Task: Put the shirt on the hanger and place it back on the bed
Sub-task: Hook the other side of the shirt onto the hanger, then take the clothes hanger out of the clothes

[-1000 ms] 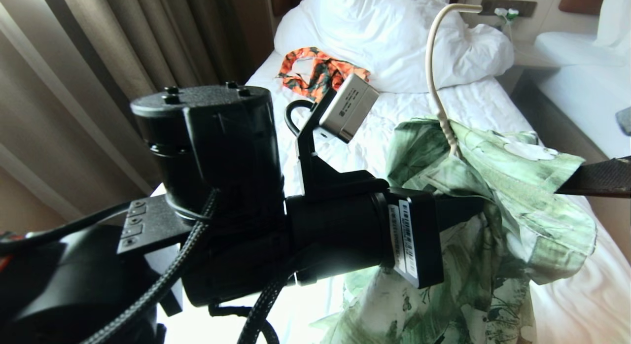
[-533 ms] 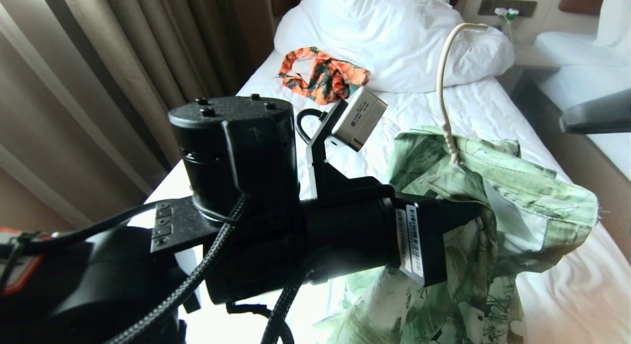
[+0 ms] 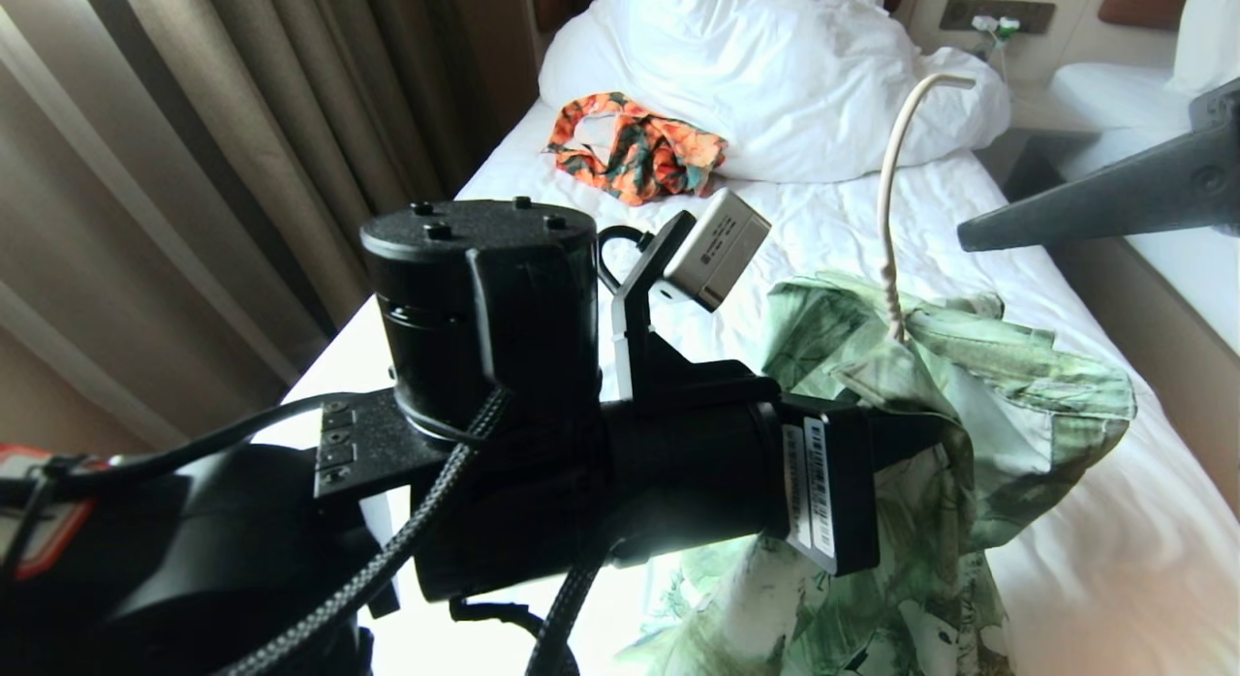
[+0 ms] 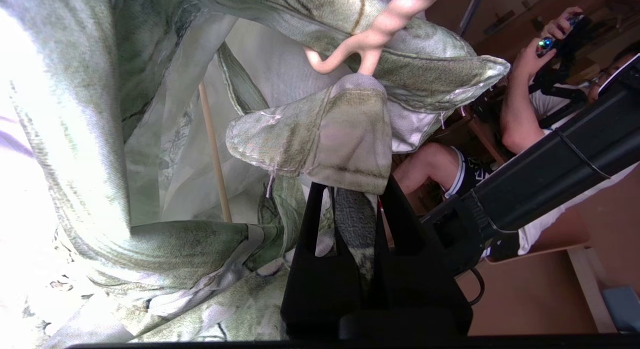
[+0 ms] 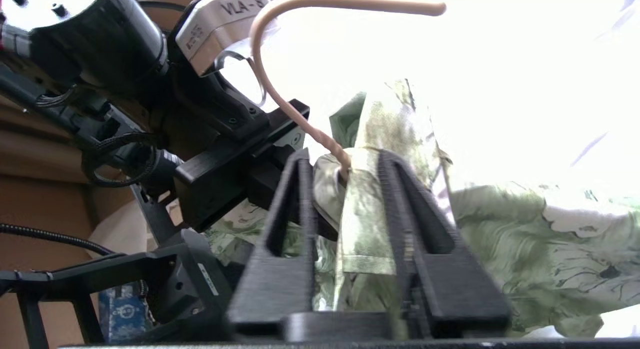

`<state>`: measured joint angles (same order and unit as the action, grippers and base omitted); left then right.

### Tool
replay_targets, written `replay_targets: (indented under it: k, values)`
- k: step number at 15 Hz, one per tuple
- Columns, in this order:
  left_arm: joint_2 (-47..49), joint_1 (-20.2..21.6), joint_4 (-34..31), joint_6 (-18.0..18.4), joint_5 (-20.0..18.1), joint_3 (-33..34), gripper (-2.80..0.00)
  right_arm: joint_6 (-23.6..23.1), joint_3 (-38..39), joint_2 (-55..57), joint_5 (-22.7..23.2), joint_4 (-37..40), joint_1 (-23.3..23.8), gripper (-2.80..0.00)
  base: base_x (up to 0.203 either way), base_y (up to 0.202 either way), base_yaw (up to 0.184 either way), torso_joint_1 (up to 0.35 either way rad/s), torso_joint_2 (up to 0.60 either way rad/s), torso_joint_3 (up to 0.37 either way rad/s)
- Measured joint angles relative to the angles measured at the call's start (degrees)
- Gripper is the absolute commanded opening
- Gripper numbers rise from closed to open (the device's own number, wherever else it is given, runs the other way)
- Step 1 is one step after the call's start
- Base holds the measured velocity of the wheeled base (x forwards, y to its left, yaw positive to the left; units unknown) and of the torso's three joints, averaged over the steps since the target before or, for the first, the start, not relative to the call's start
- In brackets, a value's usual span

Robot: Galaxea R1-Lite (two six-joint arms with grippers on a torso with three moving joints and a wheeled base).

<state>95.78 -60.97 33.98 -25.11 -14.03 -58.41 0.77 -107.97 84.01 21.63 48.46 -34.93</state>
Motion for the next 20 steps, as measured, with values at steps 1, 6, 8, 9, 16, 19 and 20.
replay_targets:
  k: [1, 6, 8, 9, 16, 19, 20]
  values:
    - [0.05, 0.00, 0.01, -0.03, -0.03, -0.02, -2.80, -0.11, -0.35, 0.11, -0.14, -0.17, -0.51, 0.00, 0.000, 0.000, 0.000, 0.000, 0.00, 0.000]
    - [0.30, 0.00, 0.04, -0.04, -0.11, -0.11, -2.80, -2.17, -0.82, 0.15, -0.61, -2.15, -2.98, 0.00, 0.000, 0.000, 0.000, 0.000, 0.00, 0.000]
    - [0.58, 0.00, 0.01, -0.02, -0.13, -0.82, -2.80, -3.18, -0.82, 0.75, -2.86, -2.51, -4.67, 0.00, 0.000, 0.000, 0.000, 0.000, 0.00, 0.000]
    - [0.75, -0.02, -0.02, -0.02, -0.11, -1.19, -2.80, -3.45, -0.77, 1.15, -4.17, -3.33, -5.43, 0.00, 0.000, 0.000, 0.000, 0.000, 0.00, 0.000]
    - [1.16, -0.13, -0.02, 0.01, -0.11, -2.07, -2.80, -5.52, 0.09, 2.57, -8.30, -4.55, -6.74, 0.00, 0.000, 0.000, 0.000, 0.000, 0.00, 0.000]
    - [1.18, -0.13, -0.07, -0.02, -0.07, -2.07, -2.80, -8.95, 1.47, 2.36, -10.07, -4.78, -6.72, 0.00, 0.000, 0.000, 0.000, 0.000, 0.00, 0.000]
    - [1.13, -0.13, -0.07, -0.02, -0.01, -2.07, -2.80, -9.95, 1.55, 2.65, -10.65, -4.94, -6.79, 0.00, 0.000, 0.000, 0.000, 0.000, 0.00, 0.000]
